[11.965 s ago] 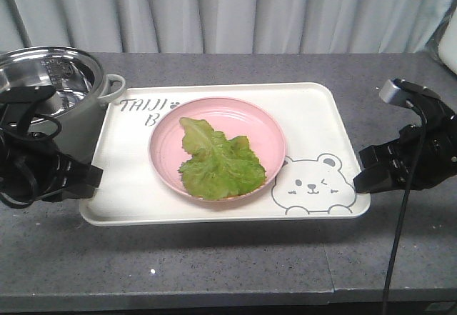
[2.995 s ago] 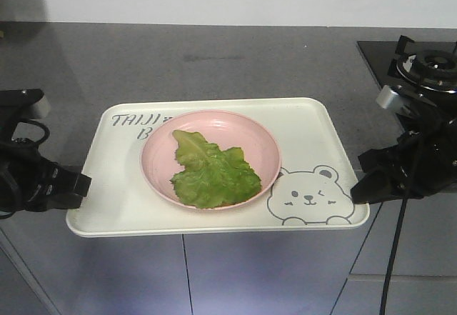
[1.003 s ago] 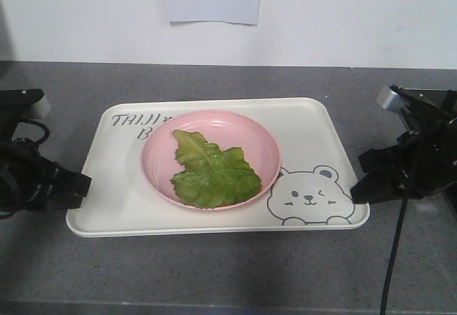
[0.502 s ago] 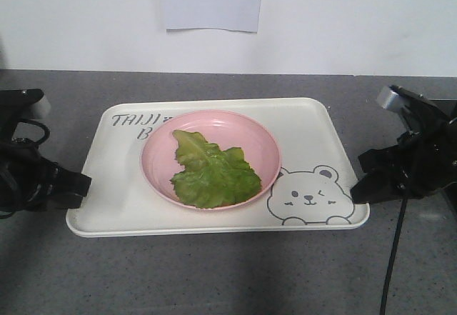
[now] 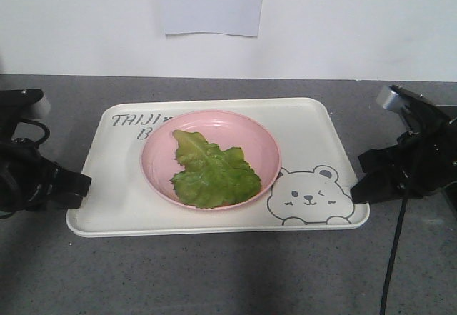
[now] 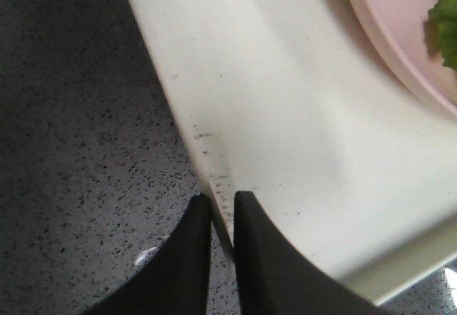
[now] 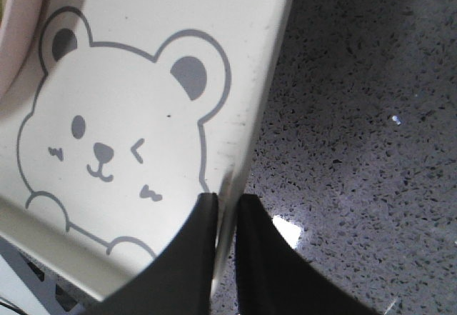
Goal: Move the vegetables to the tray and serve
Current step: 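Hold the tray with both grippers as the base stops at the counter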
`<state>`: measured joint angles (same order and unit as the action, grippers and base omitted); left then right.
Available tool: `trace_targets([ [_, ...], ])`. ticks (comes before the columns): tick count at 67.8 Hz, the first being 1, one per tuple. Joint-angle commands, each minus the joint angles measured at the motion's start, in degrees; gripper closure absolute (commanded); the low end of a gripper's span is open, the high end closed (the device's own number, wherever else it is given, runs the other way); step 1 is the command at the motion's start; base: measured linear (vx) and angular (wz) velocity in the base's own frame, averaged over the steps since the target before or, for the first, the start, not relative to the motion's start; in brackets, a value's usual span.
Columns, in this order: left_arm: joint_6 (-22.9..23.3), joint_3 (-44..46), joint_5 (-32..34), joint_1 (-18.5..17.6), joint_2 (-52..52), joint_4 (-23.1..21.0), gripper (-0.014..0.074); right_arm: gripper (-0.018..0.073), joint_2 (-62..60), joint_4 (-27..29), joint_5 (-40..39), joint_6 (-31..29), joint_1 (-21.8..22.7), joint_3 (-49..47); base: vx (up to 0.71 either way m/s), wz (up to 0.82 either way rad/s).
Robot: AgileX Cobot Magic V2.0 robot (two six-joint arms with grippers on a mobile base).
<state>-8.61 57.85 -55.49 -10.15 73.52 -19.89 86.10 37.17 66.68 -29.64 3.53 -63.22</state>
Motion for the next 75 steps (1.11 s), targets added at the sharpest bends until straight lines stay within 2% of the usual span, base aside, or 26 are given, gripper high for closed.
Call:
trace_targets([
  [1, -0.68, 1.77, 2.98, -0.85, -1.87, -3.94, 0.0602, 0.0562, -2.44, 5.73, 4.92, -3.39, -0.83, -1.51, 0.01, 0.00],
  [75, -0.68, 1.77, 2.98, -0.85, -1.87, -3.94, 0.0602, 0.0562, -2.44, 5.73, 4.92, -3.39, -0.83, -1.51, 0.00, 0.00],
])
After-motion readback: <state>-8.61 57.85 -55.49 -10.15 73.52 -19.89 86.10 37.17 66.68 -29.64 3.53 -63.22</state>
